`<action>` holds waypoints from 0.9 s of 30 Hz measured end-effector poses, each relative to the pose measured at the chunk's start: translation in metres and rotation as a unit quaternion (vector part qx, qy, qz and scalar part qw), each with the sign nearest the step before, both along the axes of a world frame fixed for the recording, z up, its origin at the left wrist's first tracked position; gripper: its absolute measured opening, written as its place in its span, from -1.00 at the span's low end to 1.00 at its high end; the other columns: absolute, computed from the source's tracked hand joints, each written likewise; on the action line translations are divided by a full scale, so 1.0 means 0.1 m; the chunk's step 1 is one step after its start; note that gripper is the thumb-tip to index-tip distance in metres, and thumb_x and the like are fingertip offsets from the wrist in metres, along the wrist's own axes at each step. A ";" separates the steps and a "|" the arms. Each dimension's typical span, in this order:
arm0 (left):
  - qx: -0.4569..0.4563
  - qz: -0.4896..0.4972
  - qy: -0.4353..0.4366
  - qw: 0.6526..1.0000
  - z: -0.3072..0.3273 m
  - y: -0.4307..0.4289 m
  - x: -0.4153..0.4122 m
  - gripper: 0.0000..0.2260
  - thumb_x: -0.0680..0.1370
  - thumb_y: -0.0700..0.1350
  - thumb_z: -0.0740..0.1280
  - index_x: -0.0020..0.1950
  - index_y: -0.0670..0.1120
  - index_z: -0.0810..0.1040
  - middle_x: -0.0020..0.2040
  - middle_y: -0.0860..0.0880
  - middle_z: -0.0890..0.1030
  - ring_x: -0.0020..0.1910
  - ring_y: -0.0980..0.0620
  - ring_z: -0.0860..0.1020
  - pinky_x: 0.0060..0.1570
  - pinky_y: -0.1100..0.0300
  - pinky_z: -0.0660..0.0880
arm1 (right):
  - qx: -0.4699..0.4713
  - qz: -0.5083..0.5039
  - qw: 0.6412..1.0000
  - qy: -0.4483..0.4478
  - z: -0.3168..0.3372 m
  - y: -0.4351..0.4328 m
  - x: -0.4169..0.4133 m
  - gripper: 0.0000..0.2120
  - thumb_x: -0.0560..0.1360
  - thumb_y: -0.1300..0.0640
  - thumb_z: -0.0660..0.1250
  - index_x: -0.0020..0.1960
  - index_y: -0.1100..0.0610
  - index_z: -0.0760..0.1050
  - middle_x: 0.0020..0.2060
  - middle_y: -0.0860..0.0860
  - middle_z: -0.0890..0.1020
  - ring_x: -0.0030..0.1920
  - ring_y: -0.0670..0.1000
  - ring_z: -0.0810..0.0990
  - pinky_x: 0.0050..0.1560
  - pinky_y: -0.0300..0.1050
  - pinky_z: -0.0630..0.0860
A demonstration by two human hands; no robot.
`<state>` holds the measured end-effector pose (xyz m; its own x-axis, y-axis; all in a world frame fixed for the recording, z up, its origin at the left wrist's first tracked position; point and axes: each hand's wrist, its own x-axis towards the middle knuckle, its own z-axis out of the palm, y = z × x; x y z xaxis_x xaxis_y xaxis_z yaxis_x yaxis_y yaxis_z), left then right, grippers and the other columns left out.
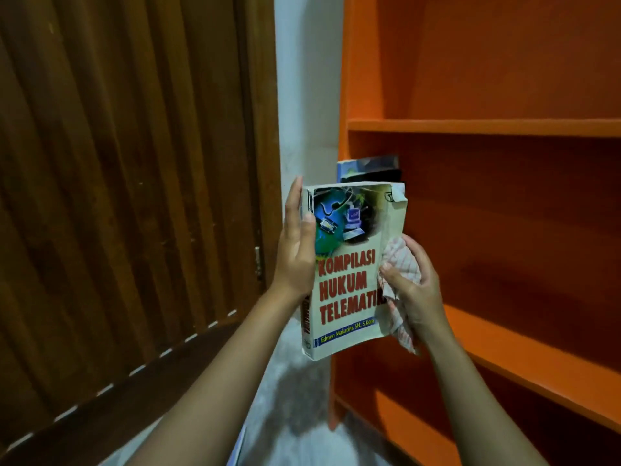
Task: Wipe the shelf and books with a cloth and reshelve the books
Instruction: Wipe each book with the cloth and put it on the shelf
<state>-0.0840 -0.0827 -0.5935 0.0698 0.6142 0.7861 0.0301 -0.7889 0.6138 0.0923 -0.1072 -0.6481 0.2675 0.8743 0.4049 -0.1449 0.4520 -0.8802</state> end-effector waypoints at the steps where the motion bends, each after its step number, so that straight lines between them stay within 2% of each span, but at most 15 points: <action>1: 0.011 0.009 0.005 1.000 0.03 0.05 0.12 -0.59 0.56 0.16 0.02 0.38 0.45 0.04 0.47 -0.12 0.28 0.29 -0.06 0.48 0.17 -0.16 0.49 | 0.003 -0.010 1.000 0.003 0.02 0.05 0.09 -0.55 0.45 0.32 0.36 0.24 -0.07 0.44 0.17 0.10 0.57 0.11 0.11 0.61 -0.08 -0.01 0.64; 4: 0.019 0.033 0.011 0.999 0.09 0.22 0.44 -0.58 0.54 0.20 0.02 0.36 0.48 0.00 0.46 0.21 0.17 0.38 0.07 0.36 0.22 0.01 0.48 | 0.020 -0.040 0.999 -0.007 0.06 0.23 0.31 -0.56 0.43 0.28 0.41 0.20 -0.11 0.47 0.18 0.08 0.58 0.14 0.11 0.60 0.02 0.09 0.61; 5: 0.020 0.041 0.015 0.999 0.10 0.29 0.53 -0.57 0.54 0.22 0.03 0.36 0.49 -0.01 0.45 0.24 0.15 0.41 0.09 0.32 0.25 0.03 0.46 | 0.026 -0.049 0.998 -0.011 0.07 0.31 0.38 -0.56 0.43 0.29 0.41 0.19 -0.11 0.46 0.17 0.08 0.58 0.15 0.11 0.59 0.04 0.09 0.61; 7: 0.035 0.069 0.028 0.997 0.10 0.45 0.66 -0.54 0.55 0.27 0.04 0.41 0.42 -0.06 0.51 0.15 0.06 0.48 0.14 0.17 0.34 0.15 0.36 | 0.022 -0.056 0.998 -0.006 0.08 0.48 0.48 -0.58 0.45 0.30 0.38 0.16 -0.13 0.44 0.16 0.10 0.58 0.13 0.12 0.60 0.05 0.09 0.60; 9: 0.061 0.110 0.048 0.991 0.07 0.62 0.76 -0.49 0.57 0.24 0.02 0.47 0.24 -0.08 0.56 0.04 -0.04 0.51 0.22 -0.04 0.44 0.31 0.09 | -0.010 -0.061 0.998 0.004 0.06 0.66 0.54 -0.60 0.45 0.27 0.37 0.15 -0.13 0.43 0.15 0.10 0.58 0.09 0.10 0.62 0.03 0.08 0.61; 11: 0.075 0.162 0.065 0.982 0.07 0.76 0.85 -0.49 0.60 0.15 0.01 0.50 0.11 -0.09 0.55 0.01 -0.13 0.51 0.19 -0.23 0.45 0.27 -0.27 | -0.072 -0.071 0.995 0.019 0.02 0.84 0.59 -0.80 0.45 0.21 0.39 0.04 0.02 0.51 0.06 0.13 0.62 -0.06 0.07 0.64 -0.02 0.02 0.62; 12: 0.074 0.182 0.071 0.978 0.07 0.82 0.89 -0.48 0.60 0.14 0.00 0.50 0.09 -0.11 0.54 0.01 -0.17 0.49 0.17 -0.30 0.41 0.28 -0.38 | -0.115 -0.072 0.990 0.033 0.02 0.91 0.59 -0.91 0.45 0.16 0.40 -0.07 0.12 0.53 0.01 0.17 0.64 -0.15 0.07 0.63 -0.05 -0.01 0.61; 13: 0.069 0.198 0.079 0.975 0.06 0.88 0.92 -0.47 0.60 0.14 -0.01 0.51 0.08 -0.13 0.53 0.01 -0.21 0.48 0.15 -0.34 0.38 0.28 -0.43 | -0.152 -0.073 0.985 0.039 -0.02 1.01 0.61 -0.87 0.46 0.13 0.39 -0.14 0.19 0.51 -0.03 0.20 0.64 -0.20 0.06 0.60 -0.10 -0.07 0.59; 15: 0.071 0.222 0.104 0.967 0.03 0.98 0.95 -0.46 0.60 0.14 -0.02 0.51 0.06 -0.17 0.51 0.03 -0.27 0.48 0.11 -0.37 0.38 0.25 -0.44 | -0.189 -0.057 0.980 0.038 -0.09 1.16 0.63 -0.75 0.49 0.04 0.35 -0.09 0.25 0.49 -0.12 0.17 0.63 -0.21 0.03 0.58 -0.25 -0.21 0.55; 17: 0.086 0.235 0.125 0.960 -0.03 1.05 0.97 -0.45 0.61 0.12 -0.01 0.52 0.02 -0.16 0.50 0.02 -0.30 0.48 0.07 -0.37 0.40 0.21 -0.42 | -0.145 -0.069 0.986 0.038 -0.16 1.31 0.67 -0.53 0.41 -0.09 0.39 0.10 0.28 0.49 -0.04 0.18 0.63 -0.10 0.10 0.64 -0.30 -0.23 0.58; 19: 0.112 0.254 0.135 0.951 -0.08 1.10 0.98 -0.47 0.63 0.08 0.01 0.54 -0.03 -0.08 0.52 -0.06 -0.27 0.48 0.05 -0.35 0.43 0.18 -0.39 | -0.104 -0.100 0.989 0.036 -0.26 1.42 0.73 -0.39 0.34 -0.15 0.46 0.24 0.19 0.46 0.10 0.13 0.62 0.05 0.14 0.64 -0.24 -0.19 0.63; 22: 0.128 0.266 0.120 0.948 -0.11 1.13 1.00 -0.51 0.64 0.03 0.05 0.52 -0.09 0.03 0.52 -0.20 -0.15 0.50 0.01 -0.27 0.45 0.17 -0.33 | -0.130 -0.077 0.987 0.046 -0.49 1.56 0.84 -0.16 0.17 -0.33 0.52 0.26 0.17 0.47 0.14 0.14 0.61 0.13 0.18 0.61 -0.05 -0.01 0.64; 24: 0.124 0.264 0.106 0.951 -0.10 1.13 1.00 -0.51 0.63 0.02 0.07 0.52 -0.11 0.07 0.52 -0.25 -0.11 0.50 0.01 -0.24 0.46 0.16 -0.30 | -0.118 -0.062 0.990 0.052 -0.60 1.64 0.88 -0.14 0.15 -0.32 0.54 0.28 0.15 0.46 0.18 0.13 0.60 0.18 0.19 0.58 0.07 0.15 0.59; 25: 0.123 0.264 0.101 0.951 -0.11 1.13 1.00 -0.51 0.63 0.02 0.08 0.51 -0.10 0.07 0.52 -0.26 -0.09 0.51 0.00 -0.22 0.47 0.13 -0.26 | -0.122 -0.065 0.989 0.050 -0.50 1.56 0.80 -0.15 0.16 -0.32 0.54 0.28 0.14 0.46 0.18 0.12 0.59 0.19 0.18 0.57 0.08 0.15 0.59; 27: 0.125 0.259 0.092 0.954 -0.13 1.14 1.00 -0.51 0.62 0.01 0.13 0.50 -0.11 0.09 0.52 -0.26 -0.07 0.53 -0.08 -0.14 0.51 -0.03 -0.11 | -0.146 -0.073 0.985 0.051 -0.35 1.42 0.67 -0.26 0.26 -0.23 0.51 0.26 0.19 0.46 0.17 0.10 0.59 0.16 0.15 0.59 -0.04 0.00 0.64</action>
